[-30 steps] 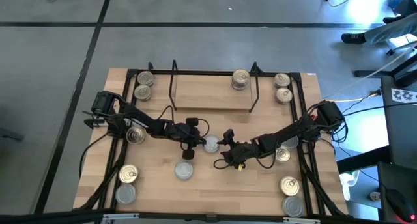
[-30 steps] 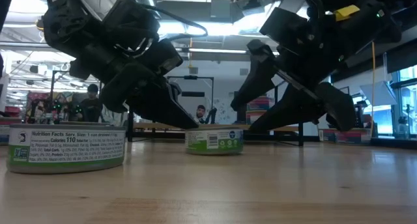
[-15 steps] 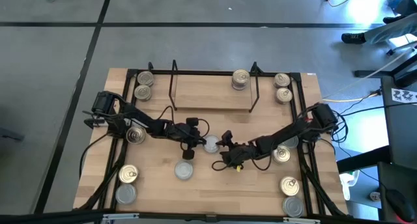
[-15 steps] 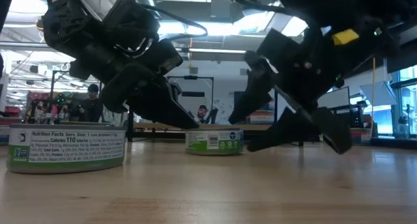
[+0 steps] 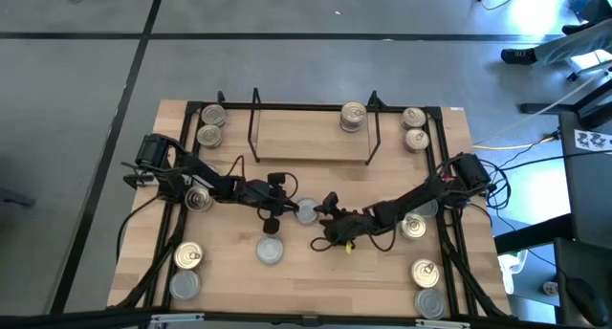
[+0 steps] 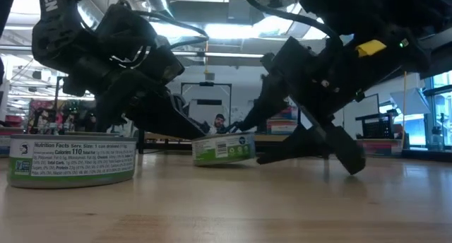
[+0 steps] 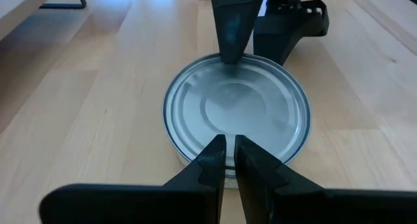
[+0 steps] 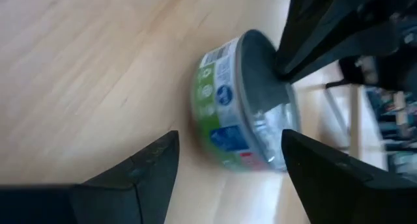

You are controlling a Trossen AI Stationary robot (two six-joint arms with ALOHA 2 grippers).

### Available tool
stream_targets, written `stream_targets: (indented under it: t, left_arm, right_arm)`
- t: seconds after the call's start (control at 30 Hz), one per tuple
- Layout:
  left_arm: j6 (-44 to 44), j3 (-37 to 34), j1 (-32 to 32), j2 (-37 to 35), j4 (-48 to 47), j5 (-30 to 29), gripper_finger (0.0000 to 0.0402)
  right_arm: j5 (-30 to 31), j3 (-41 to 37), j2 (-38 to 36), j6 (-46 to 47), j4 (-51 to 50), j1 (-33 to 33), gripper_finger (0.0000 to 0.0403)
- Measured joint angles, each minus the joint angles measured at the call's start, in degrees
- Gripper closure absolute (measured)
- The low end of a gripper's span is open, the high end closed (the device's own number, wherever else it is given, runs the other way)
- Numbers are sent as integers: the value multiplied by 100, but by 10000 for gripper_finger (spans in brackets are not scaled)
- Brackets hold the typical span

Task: Stack canned seafood by type on shelf
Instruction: Put the green white tuna can on the shelf

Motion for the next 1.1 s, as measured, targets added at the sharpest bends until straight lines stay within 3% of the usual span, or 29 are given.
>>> stream_targets:
  t: [0.4, 1.1]
  left_arm:
    - [36, -2, 11, 1, 18, -31, 369]
    - [57, -2, 14, 10, 60, -41, 369]
  right_arm:
    - [231, 279, 377, -790, 90, -24, 134]
    - [-235, 332, 500, -450, -377, -272, 134]
